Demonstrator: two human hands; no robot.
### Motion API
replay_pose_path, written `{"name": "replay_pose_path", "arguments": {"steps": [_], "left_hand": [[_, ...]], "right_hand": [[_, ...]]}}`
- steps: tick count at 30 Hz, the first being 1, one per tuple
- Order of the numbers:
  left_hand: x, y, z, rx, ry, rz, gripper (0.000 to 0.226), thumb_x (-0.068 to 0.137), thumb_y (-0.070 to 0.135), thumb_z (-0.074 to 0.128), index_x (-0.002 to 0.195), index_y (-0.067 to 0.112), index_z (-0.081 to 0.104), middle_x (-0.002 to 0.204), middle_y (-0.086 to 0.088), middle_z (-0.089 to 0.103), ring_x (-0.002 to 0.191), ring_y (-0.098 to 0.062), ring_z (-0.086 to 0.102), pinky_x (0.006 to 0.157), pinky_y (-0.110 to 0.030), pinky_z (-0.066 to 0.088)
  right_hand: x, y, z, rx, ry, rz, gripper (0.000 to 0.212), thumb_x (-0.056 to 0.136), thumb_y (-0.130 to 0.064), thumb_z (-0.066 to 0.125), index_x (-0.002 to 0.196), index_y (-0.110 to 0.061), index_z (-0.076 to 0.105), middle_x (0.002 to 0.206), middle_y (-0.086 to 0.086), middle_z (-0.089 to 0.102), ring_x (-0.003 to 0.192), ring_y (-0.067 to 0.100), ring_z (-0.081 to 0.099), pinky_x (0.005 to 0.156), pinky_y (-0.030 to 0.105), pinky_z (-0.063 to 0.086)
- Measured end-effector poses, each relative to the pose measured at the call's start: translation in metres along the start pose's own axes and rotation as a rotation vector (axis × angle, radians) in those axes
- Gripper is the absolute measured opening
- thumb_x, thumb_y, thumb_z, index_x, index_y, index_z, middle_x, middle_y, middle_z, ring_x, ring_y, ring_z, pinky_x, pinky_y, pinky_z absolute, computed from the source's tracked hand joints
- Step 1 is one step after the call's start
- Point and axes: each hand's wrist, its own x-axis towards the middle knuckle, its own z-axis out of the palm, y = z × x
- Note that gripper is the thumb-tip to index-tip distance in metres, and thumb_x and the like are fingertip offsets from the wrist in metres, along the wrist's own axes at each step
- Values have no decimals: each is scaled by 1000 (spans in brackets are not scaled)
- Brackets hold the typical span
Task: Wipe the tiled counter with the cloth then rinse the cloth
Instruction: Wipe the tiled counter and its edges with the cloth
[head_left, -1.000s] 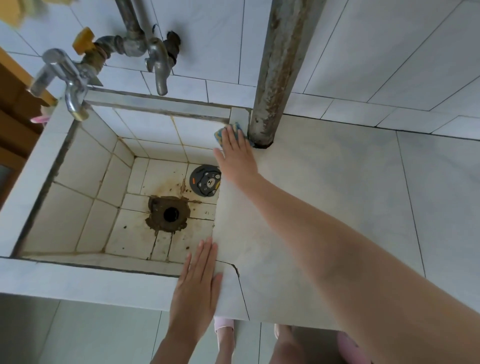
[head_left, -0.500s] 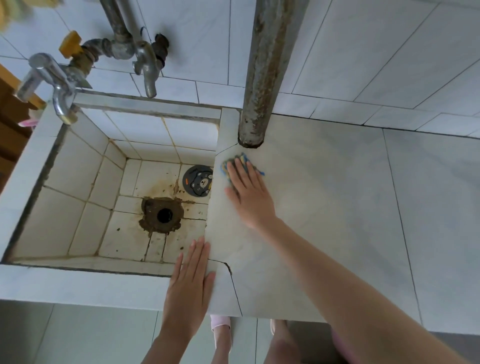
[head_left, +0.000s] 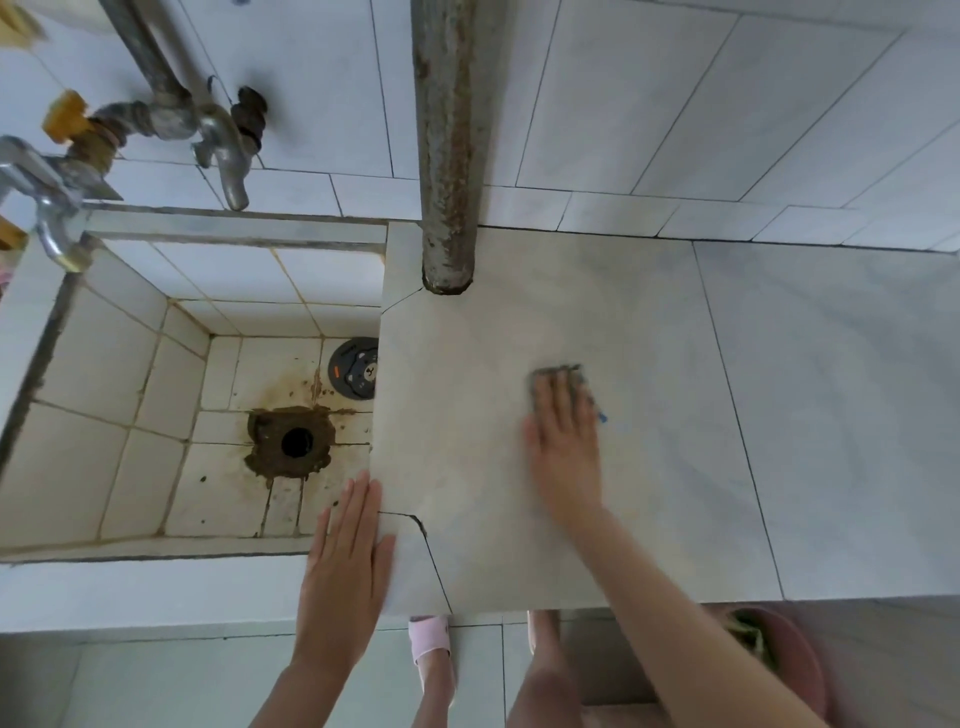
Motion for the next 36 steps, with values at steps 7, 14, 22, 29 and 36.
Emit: {"name": "replay_pose_path", "arguments": {"steps": [7,14,22,29,36], "left_hand": [[-12,-12,7,57,-32,34,56,98,33,19,146,5,24,155,-9,20,144,-23,17,114,-47,17],[-19,-11,-3,45,-16,13,57,96,36,23,148,12,23,155,-9,21,144,-24,16,115,-49,14],[-20,-12,-3,36,-40,17,57,100,40,12,149,13,18,156,-10,17,144,-25,14,116,-47,11],[-27,-15,-4,52,-55,-22,57,98,43,16,149,18,21,157,-9,13,145,-23,11,115,-51,9],[-29,-15,-4,63,-63,-48,57,98,45,11,149,20,20,158,-10,10,145,-24,8,113,-57,10]], "right_hand": [[-65,-98,36,1,-119,-536,48,102,-42,20,146,-25,28,151,-1,32,141,24,26,115,40,23],[-38,67,-26,-55,21,6,60,94,-43,17,149,-21,13,158,0,5,145,25,11,117,37,7],[-97,-9,7,-39,59,-160,52,97,-21,30,146,-4,23,153,13,21,145,27,-3,111,50,19],[-127,-77,24,4,-104,-377,47,103,-37,14,149,-27,20,155,-3,23,145,21,15,112,38,21],[-130,87,-21,-32,-8,114,56,99,-46,5,149,-21,9,157,2,1,146,25,3,118,38,7]]}}
